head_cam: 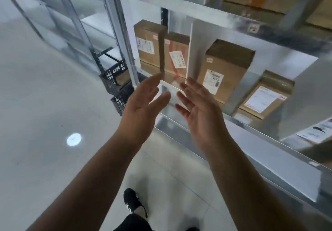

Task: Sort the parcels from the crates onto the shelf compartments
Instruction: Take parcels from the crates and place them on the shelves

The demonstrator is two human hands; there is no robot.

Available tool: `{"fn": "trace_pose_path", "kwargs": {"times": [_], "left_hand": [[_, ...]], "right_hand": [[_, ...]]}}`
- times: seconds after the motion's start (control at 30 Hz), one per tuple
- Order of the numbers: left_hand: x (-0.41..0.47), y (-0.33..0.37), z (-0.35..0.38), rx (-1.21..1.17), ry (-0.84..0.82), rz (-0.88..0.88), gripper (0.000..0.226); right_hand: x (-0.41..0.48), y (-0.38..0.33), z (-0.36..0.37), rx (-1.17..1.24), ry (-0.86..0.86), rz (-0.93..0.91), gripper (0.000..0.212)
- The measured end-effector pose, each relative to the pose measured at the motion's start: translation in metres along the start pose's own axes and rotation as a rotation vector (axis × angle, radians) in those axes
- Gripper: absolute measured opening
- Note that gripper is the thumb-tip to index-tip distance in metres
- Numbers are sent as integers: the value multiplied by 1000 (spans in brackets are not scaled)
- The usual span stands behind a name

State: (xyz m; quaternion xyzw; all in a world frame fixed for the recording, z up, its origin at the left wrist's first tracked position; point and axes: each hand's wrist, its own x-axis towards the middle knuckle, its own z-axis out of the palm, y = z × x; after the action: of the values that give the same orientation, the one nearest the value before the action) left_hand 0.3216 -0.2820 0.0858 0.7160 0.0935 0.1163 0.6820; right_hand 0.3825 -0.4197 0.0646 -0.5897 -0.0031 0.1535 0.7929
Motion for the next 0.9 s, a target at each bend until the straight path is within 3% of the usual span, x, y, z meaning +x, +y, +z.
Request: {"fn": "trace_pose_path", "kwargs": {"times": [0.1, 0.2, 0.5, 0.6, 0.73, 0.9], "left_hand": [[11, -15, -55, -57, 111, -13, 55], [21, -28, -115, -75, 171, -26, 40], [69, -42, -278, -126, 330, 11, 32], [81, -49, -315, -126, 388, -18, 29], [105, -61, -353, -122, 449, -90, 43], [161, -81, -385, -130, 488, -142, 34]], "right_hand": [[18, 24, 48, -45, -58, 15, 46], [37, 47, 102, -76, -107, 33, 36], [99, 95, 266, -163, -295, 24, 43], [119, 107, 304, -140, -337, 47, 41], [153, 119, 344, -179, -383, 46, 46], [220, 141, 383, -189, -438, 103, 46]]}}
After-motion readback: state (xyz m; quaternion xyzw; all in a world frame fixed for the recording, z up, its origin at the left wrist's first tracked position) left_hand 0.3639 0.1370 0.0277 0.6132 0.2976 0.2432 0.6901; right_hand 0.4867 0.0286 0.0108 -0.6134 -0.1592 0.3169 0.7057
